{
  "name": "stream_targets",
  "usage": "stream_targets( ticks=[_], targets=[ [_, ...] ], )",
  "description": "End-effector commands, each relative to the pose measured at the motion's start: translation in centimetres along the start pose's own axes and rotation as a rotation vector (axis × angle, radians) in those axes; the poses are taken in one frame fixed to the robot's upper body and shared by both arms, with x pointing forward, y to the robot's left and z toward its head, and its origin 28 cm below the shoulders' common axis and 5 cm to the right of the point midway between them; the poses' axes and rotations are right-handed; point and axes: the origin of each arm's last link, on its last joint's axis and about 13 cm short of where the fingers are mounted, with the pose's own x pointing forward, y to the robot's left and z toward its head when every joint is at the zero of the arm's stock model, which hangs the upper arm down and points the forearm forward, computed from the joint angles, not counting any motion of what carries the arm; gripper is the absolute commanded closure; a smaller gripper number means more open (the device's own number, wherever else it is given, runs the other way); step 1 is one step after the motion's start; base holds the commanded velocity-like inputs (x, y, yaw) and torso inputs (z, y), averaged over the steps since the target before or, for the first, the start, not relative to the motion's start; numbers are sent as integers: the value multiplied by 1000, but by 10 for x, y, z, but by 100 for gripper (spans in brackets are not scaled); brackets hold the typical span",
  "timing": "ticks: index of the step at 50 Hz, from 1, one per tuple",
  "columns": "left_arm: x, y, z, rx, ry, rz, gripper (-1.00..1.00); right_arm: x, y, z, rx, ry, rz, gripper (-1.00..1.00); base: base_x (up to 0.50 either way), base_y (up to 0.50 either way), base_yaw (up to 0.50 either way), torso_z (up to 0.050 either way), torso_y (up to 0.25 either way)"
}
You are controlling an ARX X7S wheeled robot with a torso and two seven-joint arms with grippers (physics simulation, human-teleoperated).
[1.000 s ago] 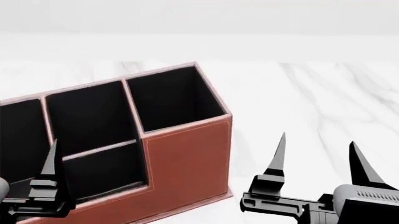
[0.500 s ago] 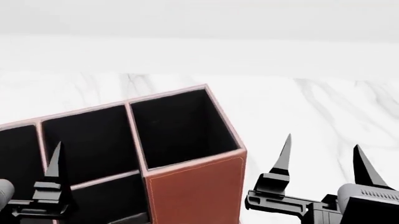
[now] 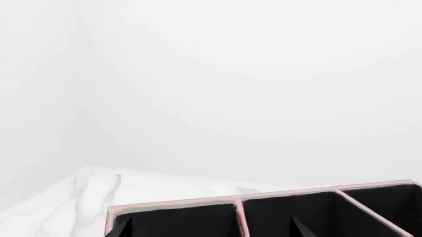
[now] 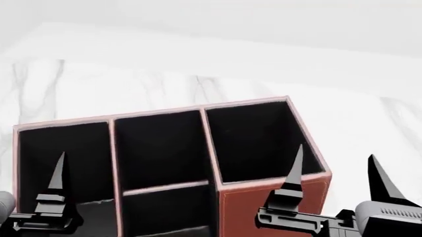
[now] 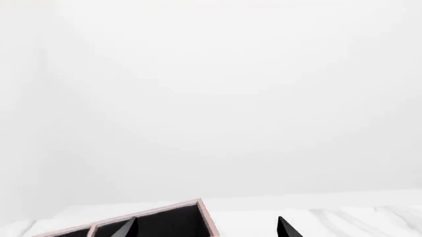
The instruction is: Pick up the book and place it in the front compartment of the caddy.
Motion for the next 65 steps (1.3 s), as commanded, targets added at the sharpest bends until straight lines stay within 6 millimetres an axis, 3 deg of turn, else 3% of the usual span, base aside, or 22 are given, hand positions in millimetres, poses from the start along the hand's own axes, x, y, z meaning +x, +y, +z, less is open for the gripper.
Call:
stream_targets(
  ticks=[1,26,39,44,48,65],
  targets=[
    [0,1,-1,-6,6,-2,-100,-1,0,-1,-1,-5,7,-100,0,0,500,0,0],
    [0,1,-2,10,5,5,-100,2,-1,-5,-8,22,-9,-100,0,0,500,0,0],
    [7,9,3,-22,80,-87,-100,6,-8,-15,-19,129,-12,-100,-9,25,0,0,0],
    [3,10,2,57,151,-313,-100,8,-15,-16,-42,139,-28,-100,0,0,0,0,0],
    [3,11,4,54,203,-369,-100,9,-19,-16,-46,139,-46,-100,0,0,0,0,0],
    [-16,3,17,-100,497,-831,-100,14,-28,-15,-72,147,-71,-100,0,0,0,0,0]
  ],
)
